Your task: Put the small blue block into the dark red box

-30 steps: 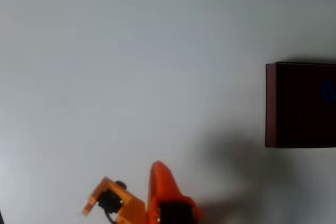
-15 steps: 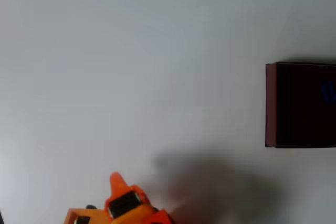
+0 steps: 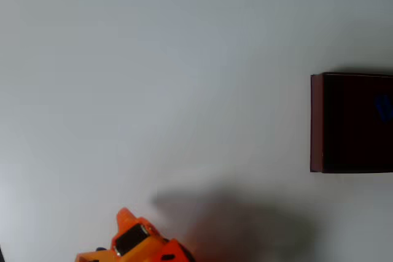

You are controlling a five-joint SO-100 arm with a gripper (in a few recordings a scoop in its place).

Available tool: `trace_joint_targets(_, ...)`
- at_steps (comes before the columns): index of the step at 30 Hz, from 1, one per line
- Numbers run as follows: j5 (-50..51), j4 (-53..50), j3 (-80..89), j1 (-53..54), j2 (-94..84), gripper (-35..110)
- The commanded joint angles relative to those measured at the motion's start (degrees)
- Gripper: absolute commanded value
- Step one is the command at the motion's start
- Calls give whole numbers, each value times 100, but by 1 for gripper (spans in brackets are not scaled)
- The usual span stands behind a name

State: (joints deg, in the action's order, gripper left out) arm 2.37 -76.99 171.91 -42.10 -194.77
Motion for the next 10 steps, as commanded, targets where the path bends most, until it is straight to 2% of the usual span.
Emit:
trace_joint_targets(1,-9,-88,105,-114,-53,0)
trace_joint_targets(10,26,-88,105,-62,-53,0)
